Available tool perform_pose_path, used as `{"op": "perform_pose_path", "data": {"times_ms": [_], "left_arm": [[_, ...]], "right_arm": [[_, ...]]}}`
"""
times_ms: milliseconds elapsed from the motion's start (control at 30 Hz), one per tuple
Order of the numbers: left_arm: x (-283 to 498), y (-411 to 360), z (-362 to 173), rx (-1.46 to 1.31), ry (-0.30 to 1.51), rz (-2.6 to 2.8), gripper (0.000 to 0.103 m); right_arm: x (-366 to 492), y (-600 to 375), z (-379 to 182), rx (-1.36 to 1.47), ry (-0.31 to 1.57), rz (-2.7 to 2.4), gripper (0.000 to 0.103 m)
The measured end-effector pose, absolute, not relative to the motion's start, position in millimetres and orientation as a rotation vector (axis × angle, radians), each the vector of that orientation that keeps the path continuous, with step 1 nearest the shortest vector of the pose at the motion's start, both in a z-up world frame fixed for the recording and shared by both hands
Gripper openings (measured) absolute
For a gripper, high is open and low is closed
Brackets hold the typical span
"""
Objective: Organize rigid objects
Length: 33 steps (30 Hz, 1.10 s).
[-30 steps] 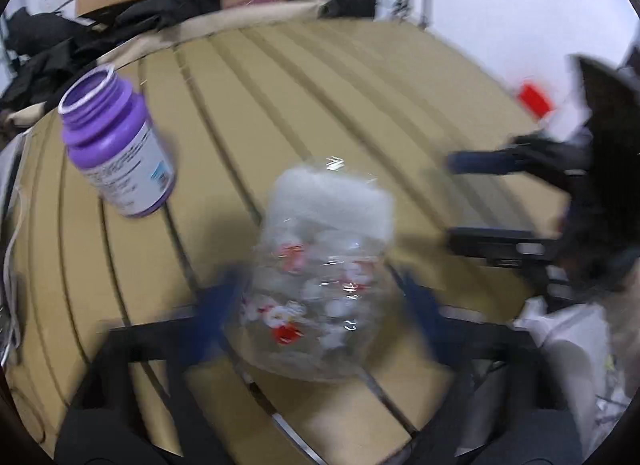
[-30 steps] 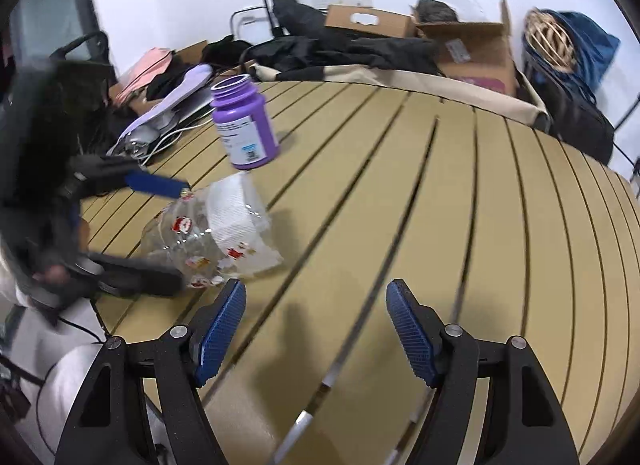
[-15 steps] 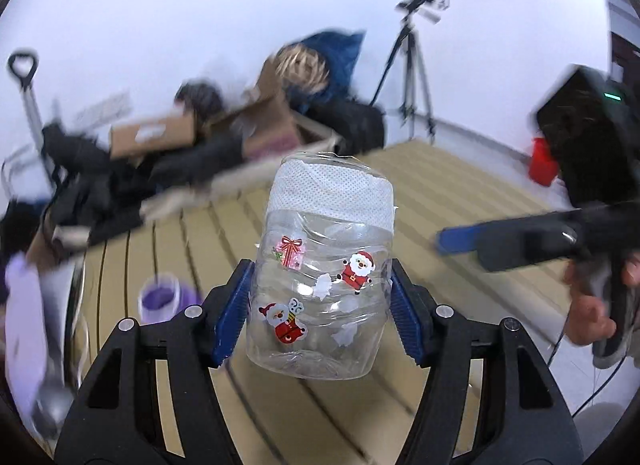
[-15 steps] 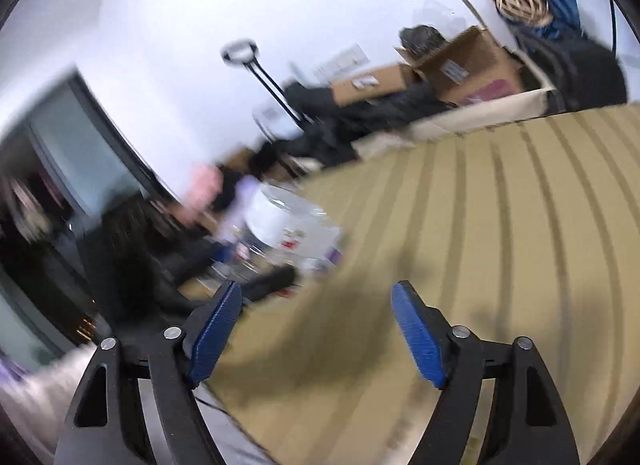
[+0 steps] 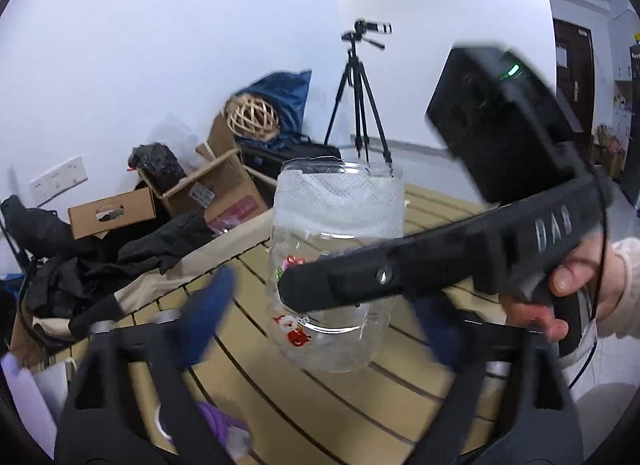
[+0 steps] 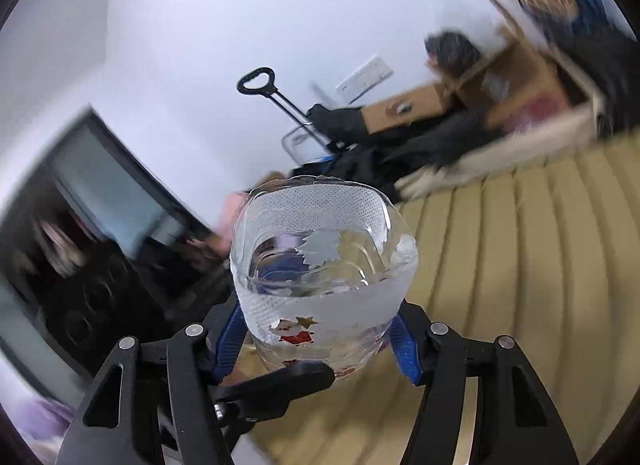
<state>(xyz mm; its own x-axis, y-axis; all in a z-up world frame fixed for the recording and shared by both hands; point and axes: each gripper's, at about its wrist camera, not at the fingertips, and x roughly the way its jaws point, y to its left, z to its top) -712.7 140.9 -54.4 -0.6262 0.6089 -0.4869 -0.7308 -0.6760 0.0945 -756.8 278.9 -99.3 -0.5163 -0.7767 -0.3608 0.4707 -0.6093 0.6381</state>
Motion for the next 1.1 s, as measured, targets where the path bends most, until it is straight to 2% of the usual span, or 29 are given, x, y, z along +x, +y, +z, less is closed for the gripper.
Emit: {"op": "perform_pose_path", "data": {"times_ms": [200,267,500,633,767,967,1100], "left_arm": [[-756,146,-70,-0.548,0.461,2.342,0.1],[-765,144,-76,-0.55,0.478,2.358,0.103],[-791,140,-92,-0.61,0.531,2.352,0.103],[-790,122,-89,-0.693,0.403,2.349,0.102],[-768,95,-107,-0.789,0.294,2.388,0.103],[-733,83,-164,-0.81,0.413,2.509,0.103],[-726,73,-167,-0.861,0.348,2.509,0.103]], "right_arm": [[-785,234,-80,0.825,-0.081,-2.479,0.066],[-797,230,-80,0.853,-0.005,-2.504,0.067],[-836,227,-101,0.918,0.018,-2.481,0.067],[-850,232,-116,0.959,-0.065,-2.445,0.067],[-851,229,-132,0.997,-0.083,-2.409,0.068],[-845,193,-197,1.101,0.002,-2.319,0.069],[-837,178,-217,1.12,0.033,-2.315,0.07]]}}
